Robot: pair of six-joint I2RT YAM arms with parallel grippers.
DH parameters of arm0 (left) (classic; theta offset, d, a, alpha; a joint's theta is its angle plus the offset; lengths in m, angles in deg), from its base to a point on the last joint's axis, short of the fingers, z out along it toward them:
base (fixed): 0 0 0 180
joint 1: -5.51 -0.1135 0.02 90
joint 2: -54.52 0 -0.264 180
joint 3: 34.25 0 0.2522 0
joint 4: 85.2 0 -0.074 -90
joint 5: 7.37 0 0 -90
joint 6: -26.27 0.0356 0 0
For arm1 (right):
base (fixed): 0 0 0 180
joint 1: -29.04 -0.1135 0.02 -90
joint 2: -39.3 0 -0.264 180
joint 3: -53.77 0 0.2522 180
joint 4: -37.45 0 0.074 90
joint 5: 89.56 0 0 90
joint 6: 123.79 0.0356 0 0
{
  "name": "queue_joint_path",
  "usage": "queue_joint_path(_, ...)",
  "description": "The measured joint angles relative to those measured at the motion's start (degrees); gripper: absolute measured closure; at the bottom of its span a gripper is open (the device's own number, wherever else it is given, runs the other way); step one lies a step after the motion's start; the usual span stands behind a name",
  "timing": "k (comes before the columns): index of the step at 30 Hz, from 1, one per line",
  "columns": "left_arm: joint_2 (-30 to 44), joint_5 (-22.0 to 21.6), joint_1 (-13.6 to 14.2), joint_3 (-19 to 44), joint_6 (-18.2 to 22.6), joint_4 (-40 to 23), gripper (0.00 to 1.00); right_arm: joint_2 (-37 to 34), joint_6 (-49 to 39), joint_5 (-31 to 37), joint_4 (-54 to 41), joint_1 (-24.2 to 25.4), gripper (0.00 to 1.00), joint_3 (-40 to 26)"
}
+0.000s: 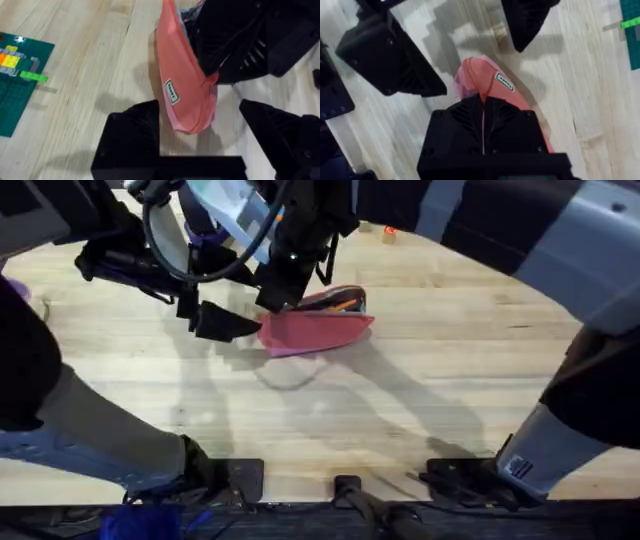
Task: Unzip the bag, pick up the pens from the table one at a time and place them inside, then zip the bag closed.
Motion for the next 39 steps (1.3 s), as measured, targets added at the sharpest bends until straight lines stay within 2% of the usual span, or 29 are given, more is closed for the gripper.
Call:
queue_joint_path(4,0.93,0.95,0.3,0.0,-0.65,-0.01,0.007,0.0,0.0,0.15,0.01,-0.02,0.97,0.0)
queue_joint_path(10,6.61,3.03,0.28,0.0,-0.06,-0.24,0.008,0.0,0.0,0.16,0.01,-0.02,0.97,0.0)
queue_joint_path(19,12.43,6.77,0.29,-0.04,7.96,-3.39,0.004,0.0,0.0,0.17,0.04,-0.02,0.97,0.0)
queue_joint_path(22,14.51,7.17,0.3,-0.04,9.42,-3.66,0.001,0.0,0.0,0.16,0.04,-0.02,0.97,0.0)
queue_joint_path(27,17.08,8.02,0.3,-0.05,10.23,-3.68,0.001,0.0,0.0,0.17,0.06,-0.02,0.97,0.0)
queue_joint_path(39,17.2,8.25,0.84,-0.09,10.69,-3.68,0.007,0.0,0.0,0.8,0.89,-0.02,0.97,0.0)
